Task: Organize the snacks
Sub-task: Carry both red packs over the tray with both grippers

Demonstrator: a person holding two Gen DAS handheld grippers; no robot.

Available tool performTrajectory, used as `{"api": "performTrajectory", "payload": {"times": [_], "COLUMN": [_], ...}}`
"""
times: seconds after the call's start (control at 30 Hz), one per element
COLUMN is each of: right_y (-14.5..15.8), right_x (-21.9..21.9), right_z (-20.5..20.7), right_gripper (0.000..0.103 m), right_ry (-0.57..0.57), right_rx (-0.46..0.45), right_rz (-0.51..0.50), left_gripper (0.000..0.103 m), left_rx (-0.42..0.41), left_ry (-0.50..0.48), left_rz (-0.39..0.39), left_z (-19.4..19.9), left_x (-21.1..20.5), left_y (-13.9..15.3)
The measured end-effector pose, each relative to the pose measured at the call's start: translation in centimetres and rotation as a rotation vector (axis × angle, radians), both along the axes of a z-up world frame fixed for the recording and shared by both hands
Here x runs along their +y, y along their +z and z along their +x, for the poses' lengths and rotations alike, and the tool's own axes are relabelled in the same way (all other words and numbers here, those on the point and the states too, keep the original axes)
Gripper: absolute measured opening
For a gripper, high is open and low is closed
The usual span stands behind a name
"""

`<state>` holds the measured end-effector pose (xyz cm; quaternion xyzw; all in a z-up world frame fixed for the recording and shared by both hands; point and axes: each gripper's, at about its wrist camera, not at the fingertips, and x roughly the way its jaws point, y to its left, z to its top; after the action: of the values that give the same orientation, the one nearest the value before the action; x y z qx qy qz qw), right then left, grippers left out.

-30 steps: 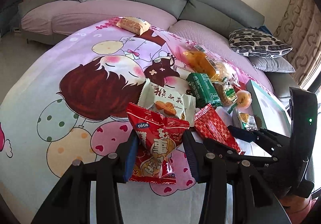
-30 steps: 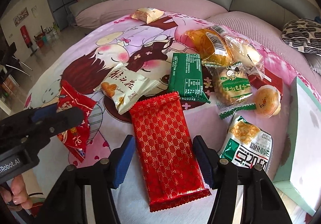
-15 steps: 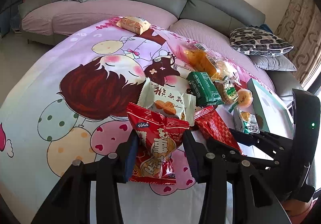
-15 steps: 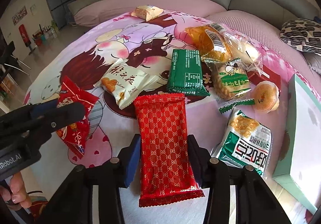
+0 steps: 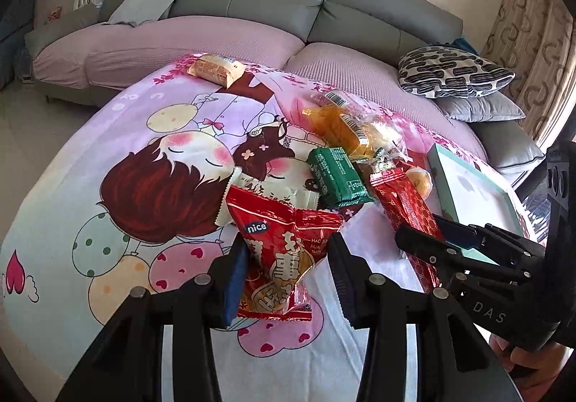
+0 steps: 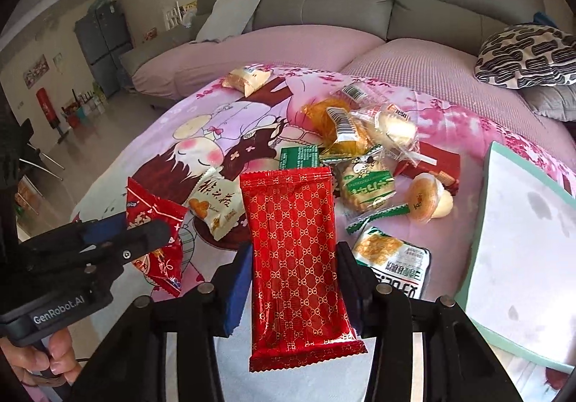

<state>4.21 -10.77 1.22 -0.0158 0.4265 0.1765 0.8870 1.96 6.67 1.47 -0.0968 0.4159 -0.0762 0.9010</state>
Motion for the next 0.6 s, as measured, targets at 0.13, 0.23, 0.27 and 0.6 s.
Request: {"api": "performTrajectory", "payload": {"times": [0.13,0.23,0.27,0.6], "right_y": [1.0,1.8,2.0,2.8], "right_x": [-2.4,-4.8,-5.7,-15.3], "right_z": [0.3,0.4,0.4,0.0], "right_gripper": [0.048,0.048,0.048,0.048], "right_ry": [-0.054,-0.114,-0.137,-0.367], "right_rx": [-0.018,-0.037,-0.043,-0.077], "right_rz": [0.027,0.043,0.046,0.065], "left_gripper": [0.046,0.046,0.046,0.046], "left_rx": [-0.019,-0.042,-0.050,-0.105], "left_ry": [-0.034,-0.077,-0.092,-0.223], "left_rz": [0.019,0.031,0.033,0.037], "left_z": [0.6,1.2,1.4,3.6], "left_x": [-1.9,-4.0,-4.7,-12.7], "left_y": [1.2,2.3,2.6,5.2]}}
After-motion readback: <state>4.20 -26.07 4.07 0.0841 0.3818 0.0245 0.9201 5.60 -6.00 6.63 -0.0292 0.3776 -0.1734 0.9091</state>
